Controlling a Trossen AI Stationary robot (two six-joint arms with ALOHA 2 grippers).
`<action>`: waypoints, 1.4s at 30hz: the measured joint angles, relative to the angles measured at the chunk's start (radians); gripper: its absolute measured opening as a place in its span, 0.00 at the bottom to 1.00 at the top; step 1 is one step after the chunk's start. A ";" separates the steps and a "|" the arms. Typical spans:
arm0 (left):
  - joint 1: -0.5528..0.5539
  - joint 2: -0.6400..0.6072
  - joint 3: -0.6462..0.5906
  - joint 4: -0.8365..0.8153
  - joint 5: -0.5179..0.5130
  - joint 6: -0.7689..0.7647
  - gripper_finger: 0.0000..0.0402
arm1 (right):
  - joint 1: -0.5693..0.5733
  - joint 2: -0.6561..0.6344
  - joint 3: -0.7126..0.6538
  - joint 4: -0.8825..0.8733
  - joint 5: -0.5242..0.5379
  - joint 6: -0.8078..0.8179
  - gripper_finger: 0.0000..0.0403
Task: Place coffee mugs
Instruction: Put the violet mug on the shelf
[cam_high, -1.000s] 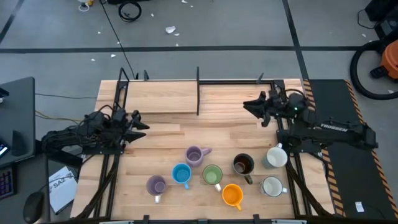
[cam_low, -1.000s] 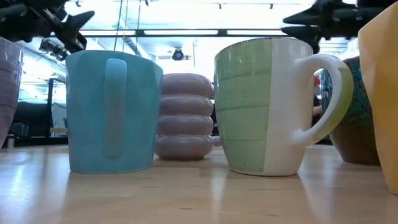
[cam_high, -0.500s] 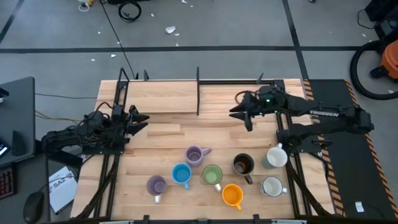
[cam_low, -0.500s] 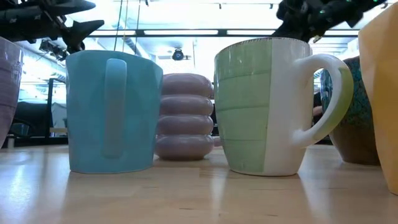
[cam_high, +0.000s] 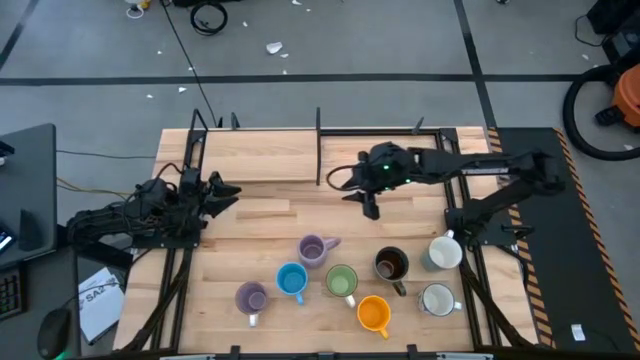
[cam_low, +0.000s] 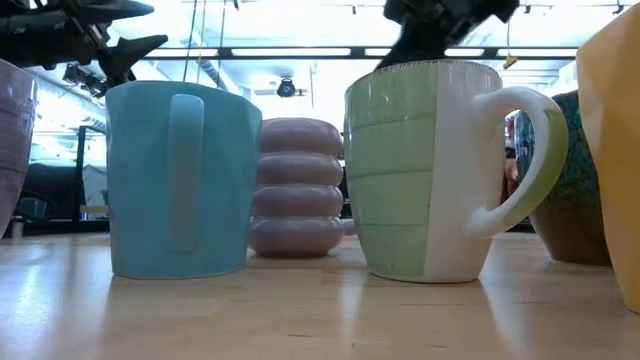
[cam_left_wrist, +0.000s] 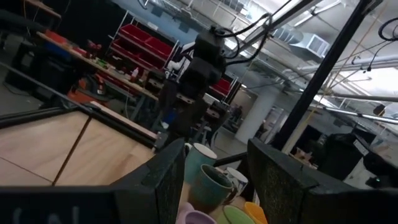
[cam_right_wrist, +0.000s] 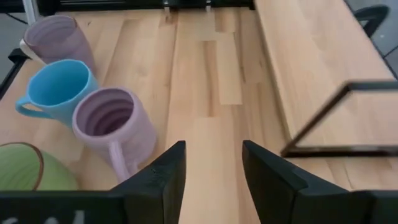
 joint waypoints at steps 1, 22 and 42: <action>0.000 0.000 0.000 -0.002 0.000 -0.002 0.45 | 0.008 0.021 0.018 -0.007 -0.001 -0.011 0.42; 0.000 0.000 0.000 -0.216 0.034 -0.033 0.45 | 0.137 0.523 0.583 -0.396 -0.011 -0.207 0.43; -0.010 0.019 0.091 -0.322 0.039 0.249 0.45 | 0.180 0.607 0.691 -0.464 -0.080 -0.012 0.43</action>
